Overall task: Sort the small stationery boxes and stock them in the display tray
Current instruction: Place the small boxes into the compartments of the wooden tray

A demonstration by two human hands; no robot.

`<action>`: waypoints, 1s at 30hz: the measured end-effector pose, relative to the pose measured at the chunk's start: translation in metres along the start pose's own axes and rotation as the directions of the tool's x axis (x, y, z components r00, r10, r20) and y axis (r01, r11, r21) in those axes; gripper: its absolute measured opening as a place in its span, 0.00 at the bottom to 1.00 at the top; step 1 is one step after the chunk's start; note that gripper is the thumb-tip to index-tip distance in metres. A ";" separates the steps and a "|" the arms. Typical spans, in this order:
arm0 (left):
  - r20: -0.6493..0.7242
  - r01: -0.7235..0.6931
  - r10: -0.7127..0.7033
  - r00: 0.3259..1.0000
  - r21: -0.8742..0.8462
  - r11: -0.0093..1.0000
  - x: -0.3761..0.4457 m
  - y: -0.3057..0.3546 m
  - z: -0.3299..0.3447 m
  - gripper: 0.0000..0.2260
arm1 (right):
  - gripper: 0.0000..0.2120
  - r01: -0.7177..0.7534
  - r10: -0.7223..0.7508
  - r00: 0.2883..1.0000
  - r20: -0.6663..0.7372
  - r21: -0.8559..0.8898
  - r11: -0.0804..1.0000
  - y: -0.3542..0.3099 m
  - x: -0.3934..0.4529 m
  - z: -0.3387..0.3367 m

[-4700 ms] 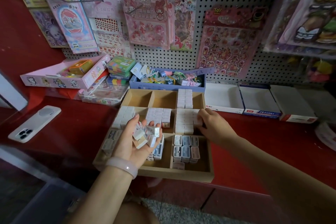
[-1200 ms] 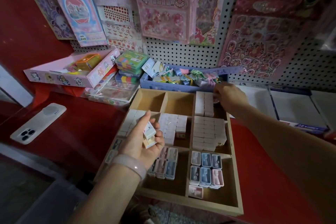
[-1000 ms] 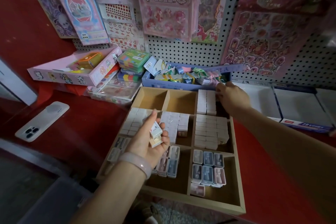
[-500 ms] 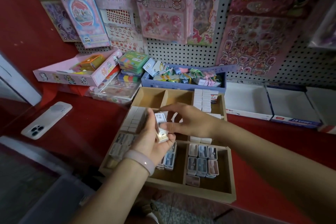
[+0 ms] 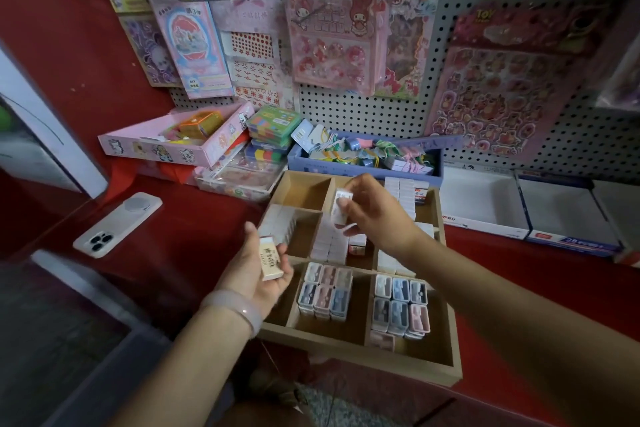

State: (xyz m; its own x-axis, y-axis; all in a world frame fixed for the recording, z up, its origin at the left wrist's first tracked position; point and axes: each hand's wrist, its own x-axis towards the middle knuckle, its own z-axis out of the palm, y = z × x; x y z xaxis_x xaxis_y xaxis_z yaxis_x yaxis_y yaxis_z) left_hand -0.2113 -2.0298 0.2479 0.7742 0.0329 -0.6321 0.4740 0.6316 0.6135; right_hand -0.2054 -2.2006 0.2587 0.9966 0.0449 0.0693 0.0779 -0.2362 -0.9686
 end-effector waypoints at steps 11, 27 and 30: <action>0.136 0.018 -0.006 0.991 -0.084 0.996 -0.014 0.044 -0.038 0.07 | 0.10 0.137 0.013 0.985 0.174 -0.814 0.565 0.000 0.054 0.033; 0.165 -0.019 0.032 0.986 -0.078 0.997 0.003 0.061 -0.085 0.04 | 0.16 0.243 -0.046 0.970 0.240 -0.922 0.302 0.031 0.084 0.077; 0.172 -0.008 0.021 0.985 -0.075 0.997 0.004 0.059 -0.088 0.05 | 0.14 0.247 -0.059 0.969 0.241 -0.923 0.294 0.032 0.083 0.077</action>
State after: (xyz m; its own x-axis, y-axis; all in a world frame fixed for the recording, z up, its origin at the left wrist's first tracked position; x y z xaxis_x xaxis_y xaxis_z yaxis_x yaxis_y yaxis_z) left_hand -0.2175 -1.9244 0.2397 0.8446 -0.0871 -0.5283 0.4347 0.6876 0.5816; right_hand -0.1224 -2.1297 0.2154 0.9543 0.2912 0.0666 0.2945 -0.9545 -0.0470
